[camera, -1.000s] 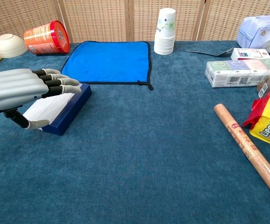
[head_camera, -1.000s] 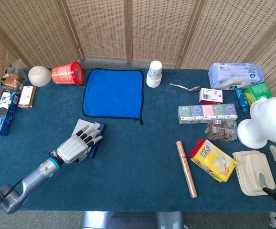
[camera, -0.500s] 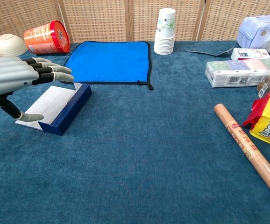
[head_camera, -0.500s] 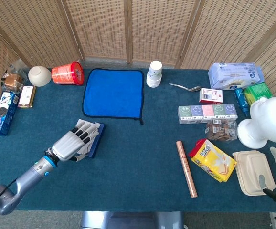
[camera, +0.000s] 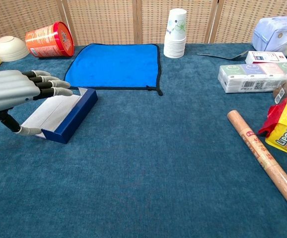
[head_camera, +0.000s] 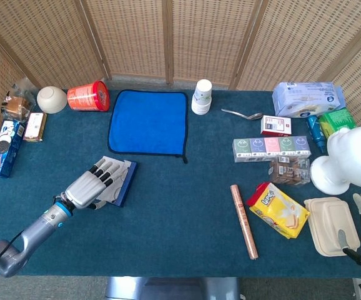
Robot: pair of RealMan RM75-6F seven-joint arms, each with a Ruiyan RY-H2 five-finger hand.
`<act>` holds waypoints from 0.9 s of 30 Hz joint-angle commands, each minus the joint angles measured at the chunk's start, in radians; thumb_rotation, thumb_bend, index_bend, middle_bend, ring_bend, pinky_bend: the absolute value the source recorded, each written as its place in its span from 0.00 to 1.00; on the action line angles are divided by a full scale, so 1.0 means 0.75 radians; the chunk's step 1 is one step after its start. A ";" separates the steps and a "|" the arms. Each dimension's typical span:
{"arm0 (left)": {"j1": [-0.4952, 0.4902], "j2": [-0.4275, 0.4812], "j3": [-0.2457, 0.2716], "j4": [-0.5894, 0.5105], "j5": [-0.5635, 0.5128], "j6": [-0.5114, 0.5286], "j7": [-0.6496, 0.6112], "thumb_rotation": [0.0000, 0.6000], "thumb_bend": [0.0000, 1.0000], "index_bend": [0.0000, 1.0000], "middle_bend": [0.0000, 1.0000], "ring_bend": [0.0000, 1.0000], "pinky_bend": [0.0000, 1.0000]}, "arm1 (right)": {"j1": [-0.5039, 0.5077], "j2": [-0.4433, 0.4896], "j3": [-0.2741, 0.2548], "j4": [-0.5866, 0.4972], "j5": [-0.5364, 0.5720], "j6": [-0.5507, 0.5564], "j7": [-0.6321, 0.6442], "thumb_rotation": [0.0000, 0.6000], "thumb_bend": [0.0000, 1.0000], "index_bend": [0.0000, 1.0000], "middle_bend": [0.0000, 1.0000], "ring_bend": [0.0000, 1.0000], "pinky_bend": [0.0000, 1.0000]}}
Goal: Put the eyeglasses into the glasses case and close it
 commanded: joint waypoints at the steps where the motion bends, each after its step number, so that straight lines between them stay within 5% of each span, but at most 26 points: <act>1: -0.003 -0.010 -0.004 0.006 0.000 -0.007 -0.001 0.71 0.24 0.00 0.00 0.00 0.00 | -0.001 -0.001 0.000 0.002 0.002 -0.001 0.002 1.00 0.41 0.00 0.07 0.09 0.28; 11: -0.035 -0.064 -0.033 0.003 0.027 -0.007 0.003 0.70 0.24 0.00 0.00 0.00 0.00 | -0.008 -0.002 0.001 0.021 0.008 0.004 0.024 1.00 0.41 0.00 0.07 0.09 0.28; 27: -0.250 -0.264 -0.241 0.025 -0.085 -0.174 0.001 0.71 0.24 0.00 0.00 0.00 0.00 | -0.068 -0.009 -0.001 0.082 0.036 0.063 0.111 1.00 0.41 0.00 0.07 0.09 0.28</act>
